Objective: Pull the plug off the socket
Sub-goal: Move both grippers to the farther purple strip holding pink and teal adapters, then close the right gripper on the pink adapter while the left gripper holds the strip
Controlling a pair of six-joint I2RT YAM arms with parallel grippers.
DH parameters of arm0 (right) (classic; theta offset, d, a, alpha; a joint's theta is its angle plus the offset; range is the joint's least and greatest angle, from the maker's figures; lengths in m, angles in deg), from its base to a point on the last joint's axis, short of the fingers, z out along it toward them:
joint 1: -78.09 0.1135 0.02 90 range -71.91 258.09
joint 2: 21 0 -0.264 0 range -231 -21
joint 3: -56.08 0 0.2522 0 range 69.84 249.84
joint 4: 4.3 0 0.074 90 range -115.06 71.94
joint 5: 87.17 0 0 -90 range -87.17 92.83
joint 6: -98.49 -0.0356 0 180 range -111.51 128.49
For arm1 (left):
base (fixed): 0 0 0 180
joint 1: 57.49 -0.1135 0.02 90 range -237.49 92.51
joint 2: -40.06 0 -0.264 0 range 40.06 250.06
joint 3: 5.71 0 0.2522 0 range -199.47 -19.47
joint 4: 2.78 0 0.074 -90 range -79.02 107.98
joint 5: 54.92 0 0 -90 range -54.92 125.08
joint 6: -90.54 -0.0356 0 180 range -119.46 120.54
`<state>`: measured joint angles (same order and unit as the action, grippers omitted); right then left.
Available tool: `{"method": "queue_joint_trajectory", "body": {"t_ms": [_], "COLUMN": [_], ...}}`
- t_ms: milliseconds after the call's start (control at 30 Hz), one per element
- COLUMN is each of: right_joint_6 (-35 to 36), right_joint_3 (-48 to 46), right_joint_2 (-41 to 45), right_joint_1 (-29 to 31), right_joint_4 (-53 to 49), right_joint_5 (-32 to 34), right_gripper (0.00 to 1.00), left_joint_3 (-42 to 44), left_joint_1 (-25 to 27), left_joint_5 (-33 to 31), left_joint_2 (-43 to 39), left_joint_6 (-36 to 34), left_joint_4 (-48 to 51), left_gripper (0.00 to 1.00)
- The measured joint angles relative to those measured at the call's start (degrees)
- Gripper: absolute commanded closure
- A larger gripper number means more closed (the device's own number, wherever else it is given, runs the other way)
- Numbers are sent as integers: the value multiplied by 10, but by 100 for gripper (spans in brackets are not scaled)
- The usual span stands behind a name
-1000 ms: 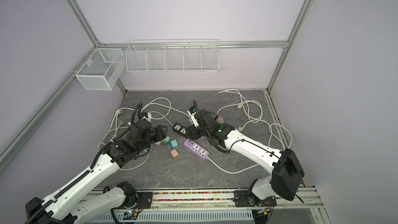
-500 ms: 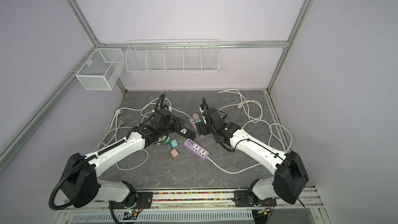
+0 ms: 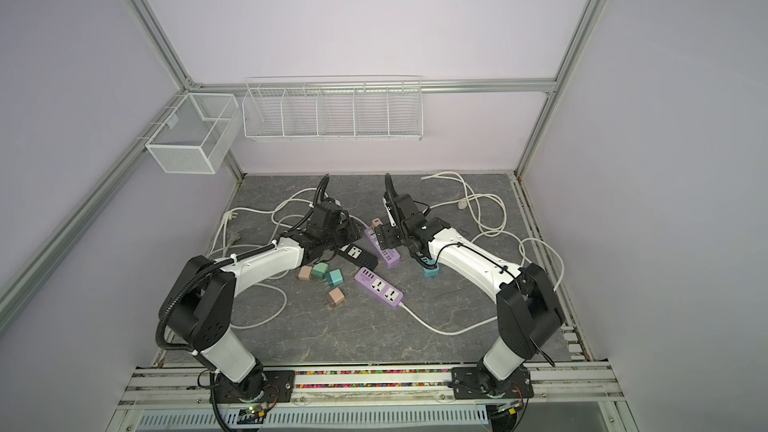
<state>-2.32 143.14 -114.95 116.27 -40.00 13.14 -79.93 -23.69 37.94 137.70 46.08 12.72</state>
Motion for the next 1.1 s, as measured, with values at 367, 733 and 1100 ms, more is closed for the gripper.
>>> {"method": "queue_joint_trajectory", "body": {"t_ms": [367, 733, 1100], "right_joint_6": [22, 44, 63], "right_joint_3": [103, 182, 248], "right_joint_2": [-109, -204, -274], "right_joint_1": [-5, -18, -26], "right_joint_4": [-16, -32, -47], "right_joint_5": [-27, -45, -58], "right_gripper": [9, 24, 34], "left_joint_3": [-53, -62, -62], "left_joint_1": [-17, -24, -27], "left_joint_5": [43, 64, 74], "left_joint_2": [77, 124, 139], "left_joint_6": [7, 14, 18], "left_joint_4": [-13, -15, -15], "left_gripper": [56, 62, 65]}}
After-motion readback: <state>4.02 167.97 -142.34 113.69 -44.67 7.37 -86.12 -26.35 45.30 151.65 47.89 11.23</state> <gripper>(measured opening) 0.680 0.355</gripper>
